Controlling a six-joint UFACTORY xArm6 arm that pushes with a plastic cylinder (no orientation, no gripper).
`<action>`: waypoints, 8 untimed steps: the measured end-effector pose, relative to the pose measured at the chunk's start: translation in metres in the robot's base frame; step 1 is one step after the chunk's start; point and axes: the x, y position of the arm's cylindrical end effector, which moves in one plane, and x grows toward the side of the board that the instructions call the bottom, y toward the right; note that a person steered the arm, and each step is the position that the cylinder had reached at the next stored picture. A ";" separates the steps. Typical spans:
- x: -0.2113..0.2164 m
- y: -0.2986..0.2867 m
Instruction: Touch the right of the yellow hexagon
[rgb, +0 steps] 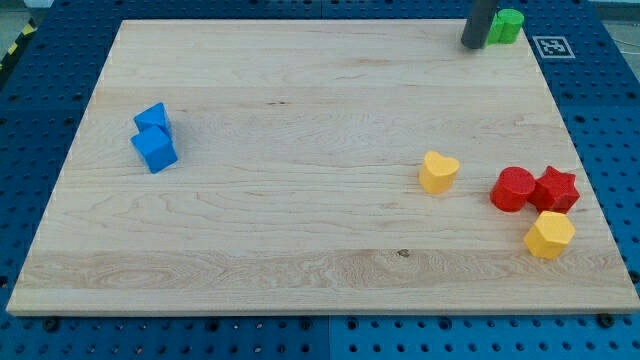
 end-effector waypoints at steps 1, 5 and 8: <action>0.023 -0.013; 0.061 -0.020; 0.222 0.097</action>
